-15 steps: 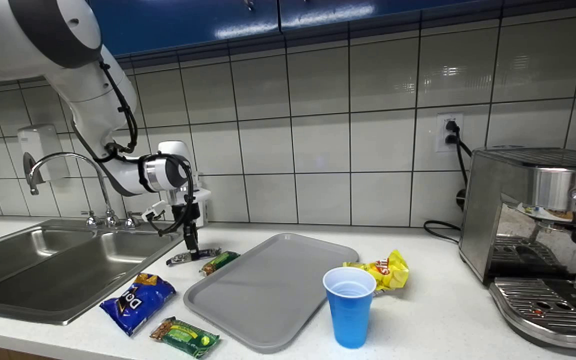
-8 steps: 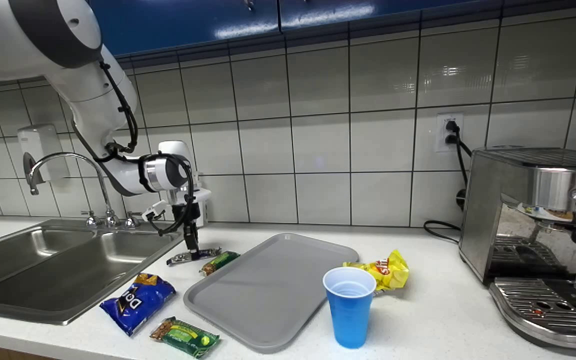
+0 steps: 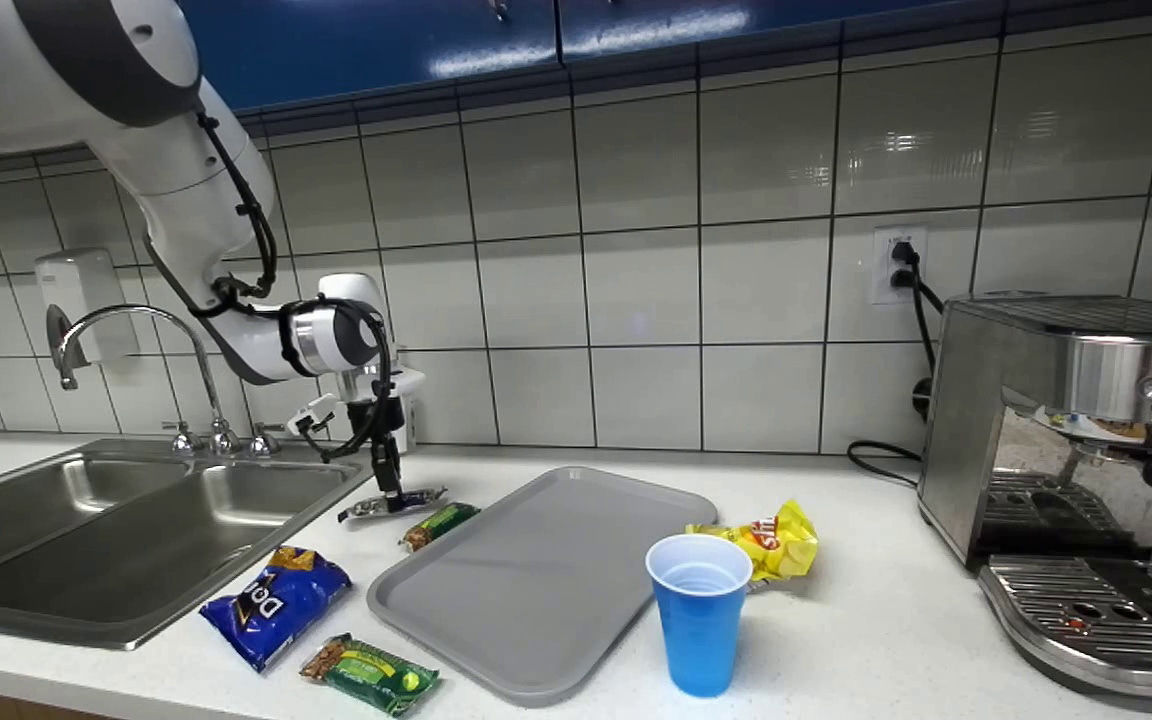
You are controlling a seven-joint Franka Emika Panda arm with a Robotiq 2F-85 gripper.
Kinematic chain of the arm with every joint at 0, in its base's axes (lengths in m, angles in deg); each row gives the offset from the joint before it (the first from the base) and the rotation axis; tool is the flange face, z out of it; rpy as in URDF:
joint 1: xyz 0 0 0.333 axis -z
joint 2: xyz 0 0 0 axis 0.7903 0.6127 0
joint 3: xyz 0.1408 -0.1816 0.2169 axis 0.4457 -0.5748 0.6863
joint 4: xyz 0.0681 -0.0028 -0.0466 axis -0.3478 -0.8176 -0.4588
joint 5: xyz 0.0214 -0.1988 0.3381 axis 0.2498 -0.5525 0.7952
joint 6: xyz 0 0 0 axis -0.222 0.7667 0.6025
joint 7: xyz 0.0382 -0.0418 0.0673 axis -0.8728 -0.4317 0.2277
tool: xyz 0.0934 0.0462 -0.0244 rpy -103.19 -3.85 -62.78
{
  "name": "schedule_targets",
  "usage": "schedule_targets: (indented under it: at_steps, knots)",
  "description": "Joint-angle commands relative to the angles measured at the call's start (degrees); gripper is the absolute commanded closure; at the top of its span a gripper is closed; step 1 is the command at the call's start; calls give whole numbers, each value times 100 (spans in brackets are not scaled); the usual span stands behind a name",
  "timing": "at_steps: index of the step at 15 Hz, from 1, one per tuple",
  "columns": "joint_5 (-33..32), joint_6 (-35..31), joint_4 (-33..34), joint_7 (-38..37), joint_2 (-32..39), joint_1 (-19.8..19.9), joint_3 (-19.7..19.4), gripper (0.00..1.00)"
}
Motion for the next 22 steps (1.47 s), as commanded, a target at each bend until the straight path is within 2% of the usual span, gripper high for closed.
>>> schedule_targets:
  at_steps: [1, 8, 22]
  knots:
    - [-184, 274, -155, -96, -331, 60, -27, 93]
    - [-217, 463, -118, -150, -444, 194, -141, 93]
    - [-82, 872, 301, -336, -227, 898, -306, 93]
